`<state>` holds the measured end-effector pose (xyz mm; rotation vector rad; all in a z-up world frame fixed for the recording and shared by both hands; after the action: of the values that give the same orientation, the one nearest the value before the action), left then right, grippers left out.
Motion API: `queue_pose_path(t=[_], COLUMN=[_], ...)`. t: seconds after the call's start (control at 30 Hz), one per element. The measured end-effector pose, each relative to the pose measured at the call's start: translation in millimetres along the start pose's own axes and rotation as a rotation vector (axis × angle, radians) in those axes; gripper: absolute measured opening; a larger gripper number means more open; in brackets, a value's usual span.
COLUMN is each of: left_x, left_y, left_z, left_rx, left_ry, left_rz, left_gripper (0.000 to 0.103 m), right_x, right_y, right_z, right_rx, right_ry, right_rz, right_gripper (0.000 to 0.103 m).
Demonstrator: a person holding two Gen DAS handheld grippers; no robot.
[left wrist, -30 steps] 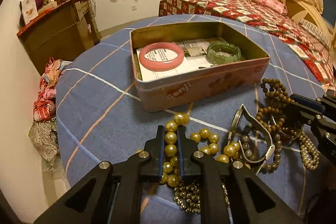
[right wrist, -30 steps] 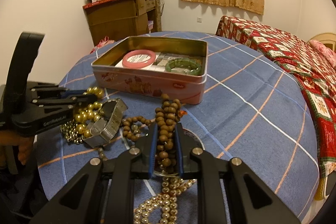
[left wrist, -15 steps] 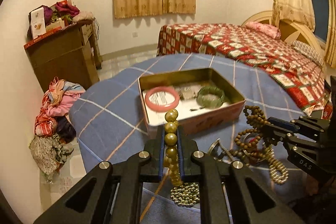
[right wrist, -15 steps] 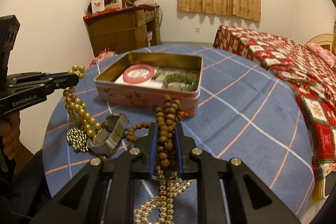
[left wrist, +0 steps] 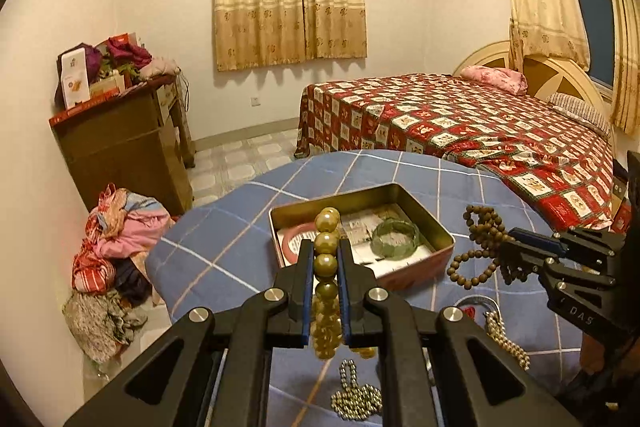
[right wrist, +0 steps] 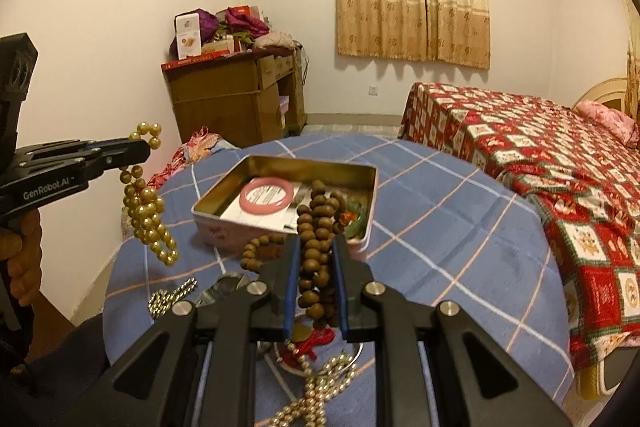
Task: Organize jewelry
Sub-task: 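Drop the gold pearls into the tin with the left tool while the right tool carries the beads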
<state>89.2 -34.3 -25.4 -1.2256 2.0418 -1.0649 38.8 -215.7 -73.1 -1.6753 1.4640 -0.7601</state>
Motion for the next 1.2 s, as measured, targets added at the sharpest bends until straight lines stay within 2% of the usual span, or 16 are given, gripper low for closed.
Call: queue_pose_path(t=[0.3,0.73,1.2], left_x=[-6.0,-9.4,-6.3], left_y=[-17.4,-48.9,-54.5], left_z=[19.0,23.5,62.6], left_rx=[0.013,0.052,0.003], left_ry=[-0.029,-0.052,-0.072], left_rz=[0.019,0.048,0.072], left_gripper=[0.010,0.010,0.010], right_x=[10.3,14.1,16.8], right_y=[-27.2,-45.1,-56.0], right_z=[6.9,18.9,40.5], right_rx=[0.034,0.046,0.025], right_ry=[0.027,0.040,0.066], right_rz=[-0.021,-0.040,-0.058], right_gripper=[0.018,0.018,0.018])
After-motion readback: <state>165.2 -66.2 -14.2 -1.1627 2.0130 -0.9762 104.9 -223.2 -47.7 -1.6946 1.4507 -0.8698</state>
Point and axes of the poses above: each gripper's, at about its wrist camera, not at the fingertips, and z roughly the way its jaws point, x to its right, y to its underside, the point moved 5 cm from there along z, roughly the way its jaws point, and after that the axes turned 2 degrees about -x, right-handed, at the moved point
